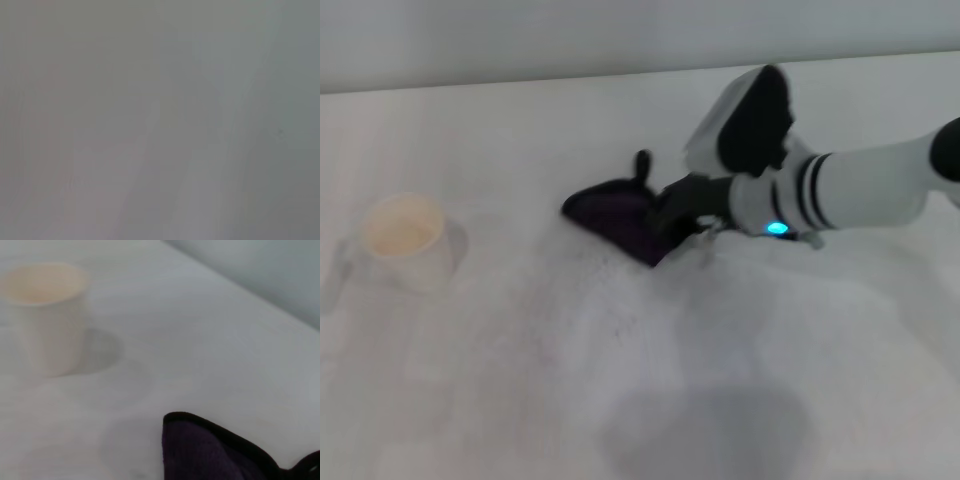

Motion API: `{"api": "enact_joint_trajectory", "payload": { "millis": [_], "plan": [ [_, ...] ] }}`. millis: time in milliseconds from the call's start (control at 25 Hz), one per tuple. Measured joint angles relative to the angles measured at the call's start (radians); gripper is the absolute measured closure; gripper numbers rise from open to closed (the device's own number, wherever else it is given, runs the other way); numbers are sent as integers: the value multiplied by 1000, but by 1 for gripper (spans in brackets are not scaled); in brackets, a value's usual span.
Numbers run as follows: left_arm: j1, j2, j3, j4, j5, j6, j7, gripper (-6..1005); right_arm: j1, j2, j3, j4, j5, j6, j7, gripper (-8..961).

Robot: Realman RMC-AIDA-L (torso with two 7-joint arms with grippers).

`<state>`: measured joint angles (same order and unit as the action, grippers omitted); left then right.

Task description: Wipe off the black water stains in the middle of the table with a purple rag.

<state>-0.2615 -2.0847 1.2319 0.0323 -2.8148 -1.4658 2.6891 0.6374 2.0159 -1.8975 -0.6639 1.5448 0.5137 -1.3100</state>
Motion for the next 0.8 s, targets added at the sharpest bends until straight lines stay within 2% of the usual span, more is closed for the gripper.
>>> {"api": "enact_joint_trajectory", "payload": {
  "millis": [240, 400, 680, 760, 800],
  "plan": [
    [5, 0, 0, 0, 0, -1, 0, 116, -11, -13, 177, 78, -3, 8, -60, 854],
    [8, 0, 0, 0, 0, -2, 0, 116, -28, -31, 211, 80, -43, 52, -56, 852],
    [0, -1, 1, -2, 0, 0, 0, 116, -84, -25, 258, 35, -72, 73, -65, 849],
    [0, -1, 2, -1, 1, 1, 0, 116, -112, -24, 260, -4, -83, 74, -81, 848],
    [0, -2, 3, -1, 2, 1, 0, 116, -149, -17, 283, -52, -86, 74, -117, 848]
  ]
}}
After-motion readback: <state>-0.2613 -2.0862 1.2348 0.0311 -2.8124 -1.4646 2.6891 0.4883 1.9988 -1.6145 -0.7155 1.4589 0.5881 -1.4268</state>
